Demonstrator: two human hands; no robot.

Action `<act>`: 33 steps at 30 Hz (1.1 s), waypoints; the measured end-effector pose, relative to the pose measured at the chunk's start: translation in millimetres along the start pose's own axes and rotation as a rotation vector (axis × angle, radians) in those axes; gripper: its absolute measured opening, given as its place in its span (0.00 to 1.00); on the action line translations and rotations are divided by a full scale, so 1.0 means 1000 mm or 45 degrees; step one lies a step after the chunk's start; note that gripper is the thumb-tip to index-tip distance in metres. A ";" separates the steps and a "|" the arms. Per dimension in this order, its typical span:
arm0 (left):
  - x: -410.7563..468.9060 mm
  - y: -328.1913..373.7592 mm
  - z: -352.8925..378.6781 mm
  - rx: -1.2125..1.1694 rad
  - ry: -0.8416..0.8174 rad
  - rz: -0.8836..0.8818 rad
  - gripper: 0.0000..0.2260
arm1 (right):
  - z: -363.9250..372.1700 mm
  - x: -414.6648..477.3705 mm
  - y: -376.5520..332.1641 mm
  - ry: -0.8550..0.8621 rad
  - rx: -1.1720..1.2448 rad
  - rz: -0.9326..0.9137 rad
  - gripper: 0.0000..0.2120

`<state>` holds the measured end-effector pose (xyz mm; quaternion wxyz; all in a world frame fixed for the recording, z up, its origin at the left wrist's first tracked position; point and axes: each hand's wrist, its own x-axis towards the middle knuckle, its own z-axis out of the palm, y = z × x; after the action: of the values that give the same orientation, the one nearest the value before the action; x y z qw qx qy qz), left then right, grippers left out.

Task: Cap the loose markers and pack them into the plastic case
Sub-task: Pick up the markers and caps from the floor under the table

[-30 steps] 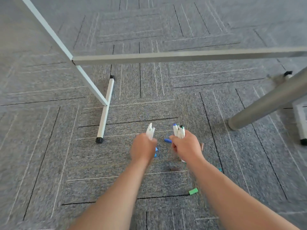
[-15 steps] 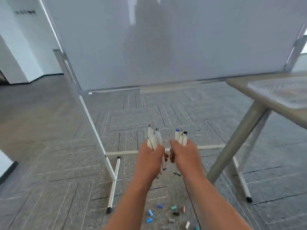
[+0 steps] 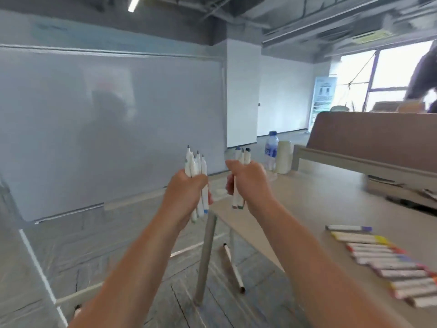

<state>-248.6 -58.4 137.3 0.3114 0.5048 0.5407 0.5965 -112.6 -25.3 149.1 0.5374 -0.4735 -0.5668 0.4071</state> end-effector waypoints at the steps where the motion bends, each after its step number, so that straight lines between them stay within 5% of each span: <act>1: -0.001 0.007 0.023 -0.012 -0.067 -0.004 0.03 | -0.026 0.000 -0.003 0.037 -0.024 0.015 0.16; 8: -0.002 -0.008 0.174 -0.019 -0.429 -0.234 0.03 | -0.167 0.014 0.034 0.248 -0.148 0.213 0.08; 14: 0.014 -0.073 0.226 0.248 -0.523 -0.424 0.03 | -0.188 0.052 0.116 0.191 -0.321 0.539 0.10; 20: 0.037 -0.105 0.247 0.524 -0.462 -0.335 0.06 | -0.160 0.080 0.159 0.113 -0.677 0.549 0.19; 26: 0.051 -0.118 0.264 0.907 -0.505 -0.015 0.08 | -0.152 0.098 0.154 0.017 -0.952 0.571 0.15; 33: 0.052 -0.123 0.266 0.954 -0.502 0.017 0.09 | -0.152 0.104 0.141 -0.107 -1.024 0.732 0.19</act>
<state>-35.5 105.1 7.7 0.2000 0.6911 0.6469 0.2527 54.8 99.3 49.5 0.1548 -0.7637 -0.5465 0.3067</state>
